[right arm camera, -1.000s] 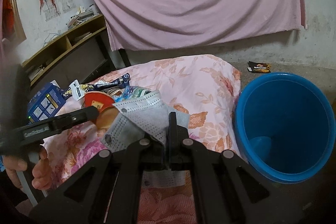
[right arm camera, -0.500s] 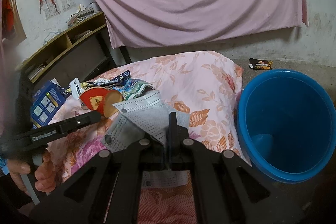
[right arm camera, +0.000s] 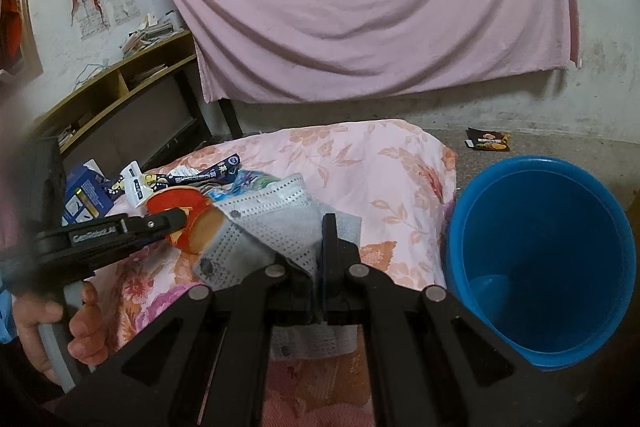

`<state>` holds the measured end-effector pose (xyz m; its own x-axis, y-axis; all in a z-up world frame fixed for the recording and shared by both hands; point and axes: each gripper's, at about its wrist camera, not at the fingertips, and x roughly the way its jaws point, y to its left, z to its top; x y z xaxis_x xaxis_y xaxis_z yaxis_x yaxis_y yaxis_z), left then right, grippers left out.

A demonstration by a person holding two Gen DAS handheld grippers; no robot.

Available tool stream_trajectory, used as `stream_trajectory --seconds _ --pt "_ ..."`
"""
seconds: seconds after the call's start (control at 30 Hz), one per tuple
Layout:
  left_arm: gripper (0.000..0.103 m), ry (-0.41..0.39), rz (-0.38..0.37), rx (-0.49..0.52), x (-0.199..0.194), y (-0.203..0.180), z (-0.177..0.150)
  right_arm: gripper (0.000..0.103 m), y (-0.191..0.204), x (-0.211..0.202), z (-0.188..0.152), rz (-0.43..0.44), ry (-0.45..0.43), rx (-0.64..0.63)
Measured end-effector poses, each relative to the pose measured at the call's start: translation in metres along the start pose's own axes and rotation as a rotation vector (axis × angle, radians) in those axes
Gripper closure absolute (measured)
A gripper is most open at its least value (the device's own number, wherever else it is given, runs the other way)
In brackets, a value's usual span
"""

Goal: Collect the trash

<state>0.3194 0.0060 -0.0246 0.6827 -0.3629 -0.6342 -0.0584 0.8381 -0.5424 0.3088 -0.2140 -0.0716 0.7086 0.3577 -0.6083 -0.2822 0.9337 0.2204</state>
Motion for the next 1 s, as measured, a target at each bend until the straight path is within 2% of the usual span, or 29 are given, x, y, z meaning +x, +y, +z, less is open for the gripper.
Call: stream_trajectory --seconds 0.23,0.3,0.5,0.67,0.77,0.9,1.0 --pt "0.098 -0.066 0.004 0.119 -0.011 -0.024 -0.004 0.072 -0.005 -0.011 0.0 0.006 -0.048 0.024" --pt "0.098 -0.067 -0.004 0.165 -0.016 -0.036 -0.008 0.072 -0.007 -0.021 0.001 0.004 -0.095 0.034" --pt "0.098 -0.167 -0.025 0.372 -0.023 -0.095 -0.017 0.071 -0.027 -0.065 0.006 -0.052 -0.281 0.101" --pt "0.098 -0.25 -0.093 0.538 -0.021 -0.156 -0.035 0.069 -0.061 -0.107 0.003 -0.18 -0.45 0.186" --pt "0.098 -0.277 -0.144 0.607 -0.015 -0.188 -0.044 0.069 -0.079 -0.124 0.0 -0.253 -0.509 0.216" --pt "0.097 -0.275 -0.203 0.678 0.002 -0.224 -0.06 0.069 -0.103 -0.137 -0.004 -0.336 -0.532 0.249" --pt "0.097 -0.245 -0.231 0.709 0.025 -0.241 -0.066 0.068 -0.119 -0.137 -0.007 -0.373 -0.509 0.277"
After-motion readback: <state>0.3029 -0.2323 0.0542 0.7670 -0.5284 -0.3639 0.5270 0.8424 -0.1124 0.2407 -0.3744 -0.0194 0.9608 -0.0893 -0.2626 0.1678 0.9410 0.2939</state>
